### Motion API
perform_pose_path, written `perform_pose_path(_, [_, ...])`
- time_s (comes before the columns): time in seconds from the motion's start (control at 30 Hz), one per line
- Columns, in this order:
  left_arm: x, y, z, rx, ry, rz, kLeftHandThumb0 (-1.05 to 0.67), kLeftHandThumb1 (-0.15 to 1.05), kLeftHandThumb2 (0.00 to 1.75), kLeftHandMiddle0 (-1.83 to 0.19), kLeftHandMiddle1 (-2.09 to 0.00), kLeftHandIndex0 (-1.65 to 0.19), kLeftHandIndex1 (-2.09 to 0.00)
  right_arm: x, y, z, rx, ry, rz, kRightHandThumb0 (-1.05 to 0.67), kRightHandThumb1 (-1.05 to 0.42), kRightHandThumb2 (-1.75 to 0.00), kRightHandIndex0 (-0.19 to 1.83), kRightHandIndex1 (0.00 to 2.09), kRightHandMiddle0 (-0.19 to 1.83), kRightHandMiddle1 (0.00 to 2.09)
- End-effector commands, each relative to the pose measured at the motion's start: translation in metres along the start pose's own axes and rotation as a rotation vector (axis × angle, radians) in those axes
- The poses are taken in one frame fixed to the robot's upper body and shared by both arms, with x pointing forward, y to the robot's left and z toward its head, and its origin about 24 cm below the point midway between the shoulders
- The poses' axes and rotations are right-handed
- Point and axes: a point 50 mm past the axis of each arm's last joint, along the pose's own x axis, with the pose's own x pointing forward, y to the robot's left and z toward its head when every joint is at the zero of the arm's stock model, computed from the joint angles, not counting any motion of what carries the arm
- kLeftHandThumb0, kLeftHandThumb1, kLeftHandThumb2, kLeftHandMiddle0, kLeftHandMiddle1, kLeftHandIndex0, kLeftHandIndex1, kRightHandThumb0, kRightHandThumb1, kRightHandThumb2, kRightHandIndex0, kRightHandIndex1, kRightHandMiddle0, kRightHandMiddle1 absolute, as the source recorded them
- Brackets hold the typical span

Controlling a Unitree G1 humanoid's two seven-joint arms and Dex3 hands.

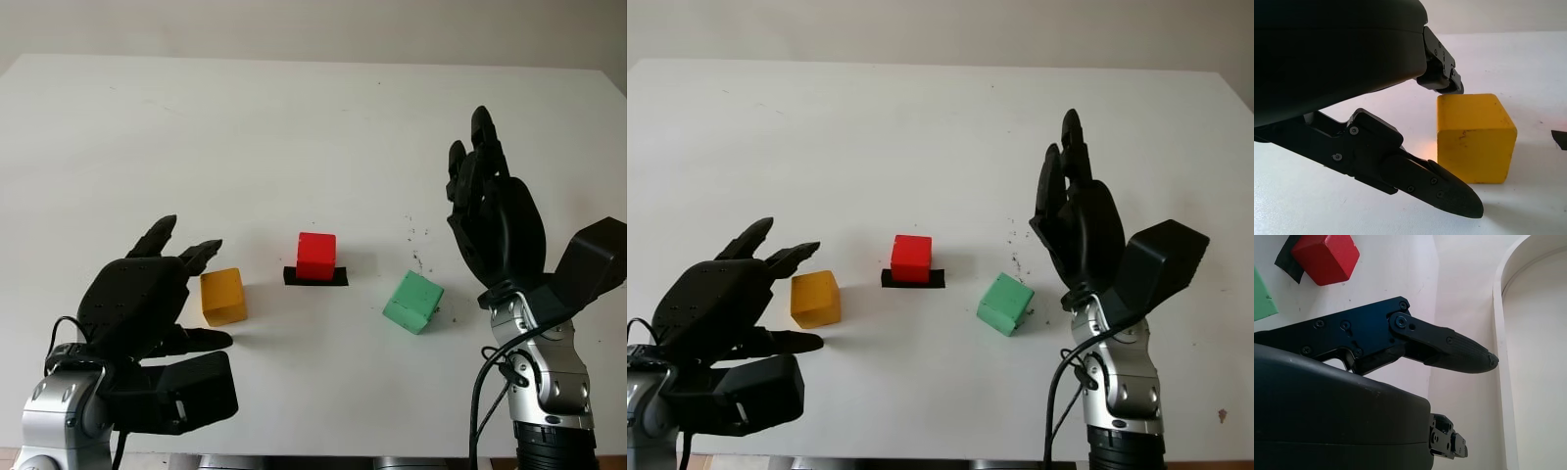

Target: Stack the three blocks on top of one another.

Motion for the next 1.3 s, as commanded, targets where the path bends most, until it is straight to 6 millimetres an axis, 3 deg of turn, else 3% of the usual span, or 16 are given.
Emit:
perform_pose_path(0.0, [-0.001, -0.004, 0.001, -0.014, -0.003, -0.003, -0.73, 0.93, 0.06, -0.15, -0.06, -0.43, -0.45, -0.003, -0.002, 0.003, -0.007, -0.012, -0.003, -0.69, -1.05, -0.70, -0.19, 0.00, -0.19, 0.00])
perform_pose_path(0.13, [-0.002, -0.004, 0.001, -0.056, -0.004, 0.011, -0.69, 0.92, 0.05, -0.21, -0.06, -0.25, -0.99, -0.004, -0.002, 0.003, -0.003, -0.014, 0.000, -0.68, -1.05, -0.70, -0.19, 0.00, -0.19, 0.00])
perform_pose_path(0.23, [-0.002, -0.004, 0.001, -0.083, -0.014, 0.023, -0.67, 0.91, 0.05, -0.24, -0.06, -0.23, -1.13, -0.003, -0.003, 0.003, -0.004, -0.016, -0.004, -0.68, -1.05, -0.68, -0.19, 0.00, -0.19, 0.00])
perform_pose_path(0.57, [-0.004, -0.003, 0.000, -0.160, -0.044, 0.024, -0.55, 0.98, 0.07, -0.29, -0.07, -0.23, -1.19, -0.002, -0.003, 0.003, 0.009, -0.014, -0.021, -0.67, -1.05, -0.65, -0.19, 0.00, -0.19, 0.00])
perform_pose_path(0.8, [-0.006, -0.002, -0.001, -0.235, -0.072, 0.077, -0.30, 1.01, 0.06, -0.38, -0.10, -0.29, -1.22, -0.001, -0.004, 0.005, -0.007, -0.018, -0.024, -0.64, -1.05, -0.67, -0.19, 0.00, -0.19, 0.00])
perform_pose_path(1.07, [-0.008, 0.003, -0.004, -0.290, -0.078, 0.080, -0.31, 1.05, 0.08, -0.40, -0.07, -0.20, -1.38, -0.002, -0.004, 0.005, -0.038, -0.009, -0.013, -0.62, -1.05, -0.64, -0.19, 0.00, -0.19, 0.00])
perform_pose_path(1.27, [-0.007, 0.020, -0.007, -0.345, -0.091, 0.053, -0.32, 1.04, 0.07, -0.41, -0.07, -0.22, -1.40, -0.003, -0.001, 0.002, -0.019, -0.008, -0.022, -0.59, -1.05, -0.62, -0.19, 0.00, -0.19, 0.00])
